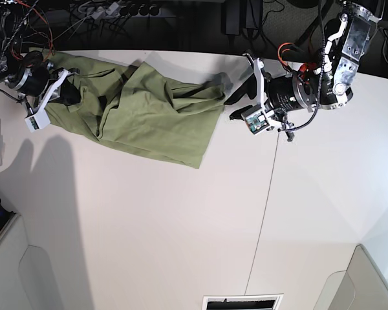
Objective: Layout the t-shirt on the table in an organized manner, then fold the t-shirt properly
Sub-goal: 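Hold the folded end down with the left gripper and adjust the fabric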
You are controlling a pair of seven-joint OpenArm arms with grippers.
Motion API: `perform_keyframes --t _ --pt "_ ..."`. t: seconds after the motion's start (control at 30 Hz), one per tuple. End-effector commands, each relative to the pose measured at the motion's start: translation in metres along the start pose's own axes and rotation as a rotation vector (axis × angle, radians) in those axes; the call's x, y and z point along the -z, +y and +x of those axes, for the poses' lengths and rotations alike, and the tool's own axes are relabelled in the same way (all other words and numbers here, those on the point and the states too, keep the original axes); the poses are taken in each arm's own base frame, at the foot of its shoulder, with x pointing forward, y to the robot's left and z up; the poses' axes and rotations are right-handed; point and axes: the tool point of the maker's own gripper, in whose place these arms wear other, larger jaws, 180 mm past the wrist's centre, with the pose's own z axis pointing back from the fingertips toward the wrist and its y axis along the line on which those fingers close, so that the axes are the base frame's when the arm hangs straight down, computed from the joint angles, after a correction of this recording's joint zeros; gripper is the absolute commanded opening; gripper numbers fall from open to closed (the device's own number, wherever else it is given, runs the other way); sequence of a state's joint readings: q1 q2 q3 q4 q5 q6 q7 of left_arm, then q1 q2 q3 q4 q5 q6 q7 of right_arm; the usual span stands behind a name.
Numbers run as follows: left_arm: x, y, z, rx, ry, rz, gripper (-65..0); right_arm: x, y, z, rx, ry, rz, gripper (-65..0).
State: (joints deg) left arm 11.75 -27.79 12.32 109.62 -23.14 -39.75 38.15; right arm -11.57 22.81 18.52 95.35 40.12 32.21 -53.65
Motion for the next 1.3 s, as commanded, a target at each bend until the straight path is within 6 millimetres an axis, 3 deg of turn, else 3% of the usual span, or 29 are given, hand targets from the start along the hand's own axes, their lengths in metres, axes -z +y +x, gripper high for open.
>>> perform_keyframes --t 0.0,0.13,0.4,0.67,1.0,1.27 --pt "-0.002 0.006 0.007 0.018 -0.029 0.01 -46.1 -0.006 -0.003 0.012 -0.016 -0.038 -0.005 -65.0" --pt "0.003 -0.001 0.003 0.03 -0.011 -0.008 -46.1 -0.006 -0.003 0.012 -0.016 -0.038 -0.005 -65.0" --pt "0.025 -0.053 0.006 0.139 0.005 -0.15 -46.1 -0.006 -0.003 0.012 -0.016 -0.037 -0.005 -65.0" --pt "0.036 -0.036 0.043 0.244 -0.053 -0.102 -46.1 -0.005 -0.003 0.011 -0.015 -0.033 -0.004 -65.0" --pt "0.046 -0.044 0.073 0.223 -0.133 -0.108 -46.1 -0.005 -0.001 0.009 -0.012 -0.024 0.002 -65.0" --pt "0.08 -0.03 0.065 0.16 -0.092 -0.099 -46.1 -0.005 -0.001 0.009 -0.011 -0.024 0.004 -65.0"
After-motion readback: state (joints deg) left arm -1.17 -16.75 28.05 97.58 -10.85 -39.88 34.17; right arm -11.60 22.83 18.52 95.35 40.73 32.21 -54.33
